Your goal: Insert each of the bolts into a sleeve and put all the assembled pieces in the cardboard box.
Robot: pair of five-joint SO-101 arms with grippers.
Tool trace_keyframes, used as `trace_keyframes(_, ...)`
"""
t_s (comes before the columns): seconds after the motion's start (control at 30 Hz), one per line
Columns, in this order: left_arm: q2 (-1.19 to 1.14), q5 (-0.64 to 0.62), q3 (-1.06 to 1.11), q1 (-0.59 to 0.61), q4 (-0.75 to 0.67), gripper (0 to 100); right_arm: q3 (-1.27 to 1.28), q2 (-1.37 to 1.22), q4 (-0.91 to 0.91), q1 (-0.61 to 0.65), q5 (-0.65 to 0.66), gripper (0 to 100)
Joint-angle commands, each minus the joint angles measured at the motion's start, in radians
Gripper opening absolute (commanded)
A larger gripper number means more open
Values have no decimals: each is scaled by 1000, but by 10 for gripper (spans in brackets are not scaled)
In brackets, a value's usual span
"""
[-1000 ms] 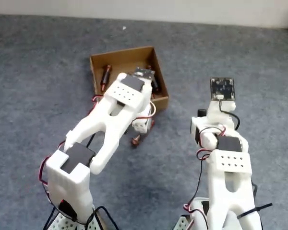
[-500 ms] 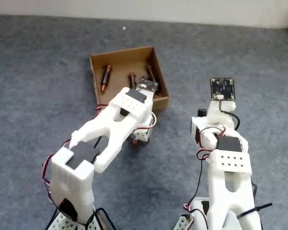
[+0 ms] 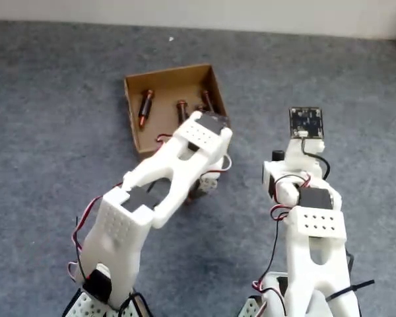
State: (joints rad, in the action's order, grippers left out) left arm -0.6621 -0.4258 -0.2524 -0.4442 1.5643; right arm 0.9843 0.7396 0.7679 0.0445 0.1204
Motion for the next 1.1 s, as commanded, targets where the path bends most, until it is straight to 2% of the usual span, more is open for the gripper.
trace_keyframes(0.0,104,-84,-28,4,72,5,-8,35,-28,-10,-3,5)
trace_keyframes(0.2,331,-265,13,25,83,5,-8,35,-28,-10,-3,5)
trace_keyframes(0.3,410,-400,51,67,81,5,-8,35,-28,-10,-3,5)
trace_keyframes(0.6,492,-865,136,262,89,6,-8,35,-28,-10,-3,5)
trace_keyframes(0.73,492,-1162,134,354,86,7,-8,35,-28,-10,-3,5)
trace_keyframes(0.8,489,-1267,137,386,89,7,-8,33,-28,-10,-3,5)
trace_keyframes(1.0,487,-1295,203,415,81,14,-8,33,-28,-10,-3,5)
trace_keyframes(1.07,486,-1295,213,418,81,66,-8,33,-28,-10,-3,5)
